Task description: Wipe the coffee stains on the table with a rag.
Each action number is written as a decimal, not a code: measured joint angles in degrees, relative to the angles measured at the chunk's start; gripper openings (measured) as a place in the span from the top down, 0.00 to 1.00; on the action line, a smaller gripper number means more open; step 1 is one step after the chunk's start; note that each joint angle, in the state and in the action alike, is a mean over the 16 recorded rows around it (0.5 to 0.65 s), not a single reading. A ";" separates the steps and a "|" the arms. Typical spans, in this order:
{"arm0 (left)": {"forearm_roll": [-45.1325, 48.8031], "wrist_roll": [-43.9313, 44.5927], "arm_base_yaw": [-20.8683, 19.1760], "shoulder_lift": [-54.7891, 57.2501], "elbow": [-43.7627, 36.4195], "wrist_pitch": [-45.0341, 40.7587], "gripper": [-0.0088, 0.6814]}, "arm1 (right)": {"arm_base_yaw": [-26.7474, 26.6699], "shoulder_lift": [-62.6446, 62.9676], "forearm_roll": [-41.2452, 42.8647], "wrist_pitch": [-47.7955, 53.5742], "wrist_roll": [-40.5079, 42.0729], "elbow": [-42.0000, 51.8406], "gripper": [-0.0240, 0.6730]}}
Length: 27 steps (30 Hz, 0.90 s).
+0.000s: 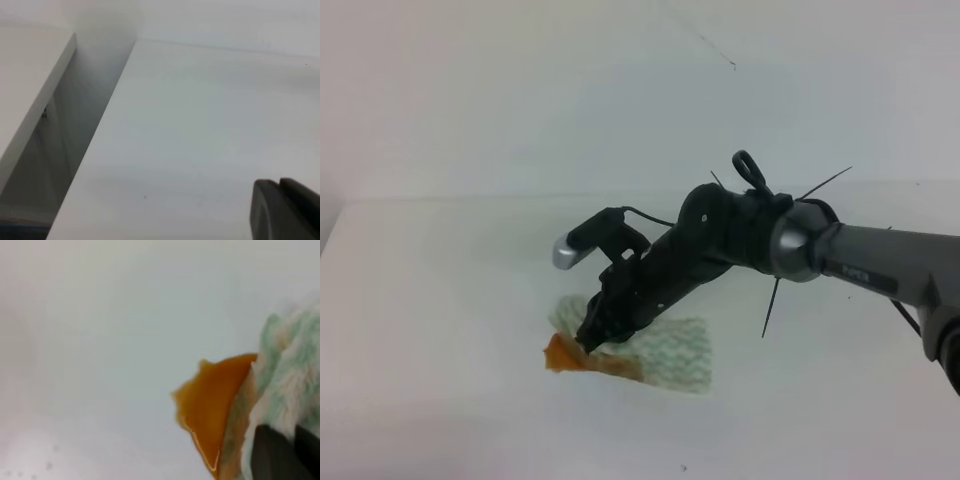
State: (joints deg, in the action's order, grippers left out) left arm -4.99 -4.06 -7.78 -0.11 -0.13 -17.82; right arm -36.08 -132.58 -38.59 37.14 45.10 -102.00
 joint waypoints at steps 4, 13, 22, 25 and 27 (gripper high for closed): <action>0.00 0.00 0.00 0.00 0.00 0.00 0.99 | -0.90 0.06 -1.07 0.59 -0.08 -2.36 0.93; 0.00 0.00 0.00 0.10 0.13 0.00 0.99 | -2.97 -0.16 -4.00 2.51 -0.37 -7.65 0.93; -0.06 0.00 0.00 0.10 0.13 0.00 0.99 | -5.13 -3.53 -2.55 2.32 -0.47 -9.26 0.93; -0.07 0.00 0.00 0.10 0.13 -0.06 0.99 | -5.39 -4.86 -0.33 1.07 -0.93 -9.26 0.93; -0.09 0.00 0.00 0.10 0.13 -0.06 0.99 | -5.35 -5.63 1.24 0.03 -1.34 -9.26 0.93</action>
State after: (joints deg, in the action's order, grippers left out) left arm -5.08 -4.06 -7.78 0.00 0.00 -17.87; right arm -41.43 -138.20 -37.35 37.17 43.75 -111.26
